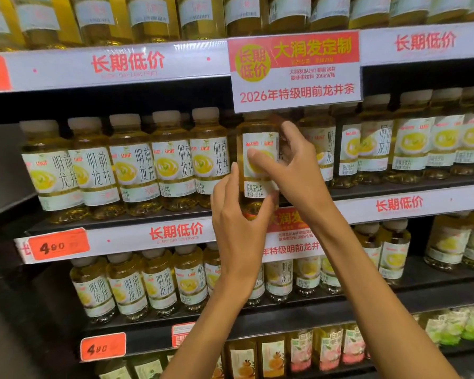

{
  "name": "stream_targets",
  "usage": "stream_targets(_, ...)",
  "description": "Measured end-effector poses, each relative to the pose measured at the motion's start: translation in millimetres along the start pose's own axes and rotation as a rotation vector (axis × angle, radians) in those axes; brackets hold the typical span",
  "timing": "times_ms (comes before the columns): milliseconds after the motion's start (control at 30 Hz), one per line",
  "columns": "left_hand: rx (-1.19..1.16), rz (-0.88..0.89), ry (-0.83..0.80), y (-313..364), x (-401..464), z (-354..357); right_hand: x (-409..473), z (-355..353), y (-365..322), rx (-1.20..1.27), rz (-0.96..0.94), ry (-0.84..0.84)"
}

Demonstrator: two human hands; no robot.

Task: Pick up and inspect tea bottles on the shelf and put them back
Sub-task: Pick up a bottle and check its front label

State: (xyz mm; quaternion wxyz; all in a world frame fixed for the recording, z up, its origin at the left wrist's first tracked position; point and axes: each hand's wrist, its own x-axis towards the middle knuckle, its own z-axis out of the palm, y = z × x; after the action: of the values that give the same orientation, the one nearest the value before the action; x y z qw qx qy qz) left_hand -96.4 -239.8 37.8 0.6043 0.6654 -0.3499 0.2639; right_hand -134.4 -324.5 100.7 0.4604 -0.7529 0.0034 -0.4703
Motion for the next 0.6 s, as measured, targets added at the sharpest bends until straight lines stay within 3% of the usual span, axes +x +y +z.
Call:
stream_targets(133, 0.100, -0.009, 0.007, -7, 1, 4, 1, 0, 3, -0.071, -0.070, -0.002)
stream_targets(267, 0.379, 0.078, 0.119, -9, 1, 4, 1, 4, 8, -0.200, -0.120, 0.128)
stream_targets(367, 0.343, 0.075, 0.105, -11, -1, 7, -1, 8, 12, -0.248, -0.186, 0.206)
stream_targets(600, 0.379, 0.073, 0.117, -15, 5, 8, 4, 6, 23, -0.391, -0.205, 0.170)
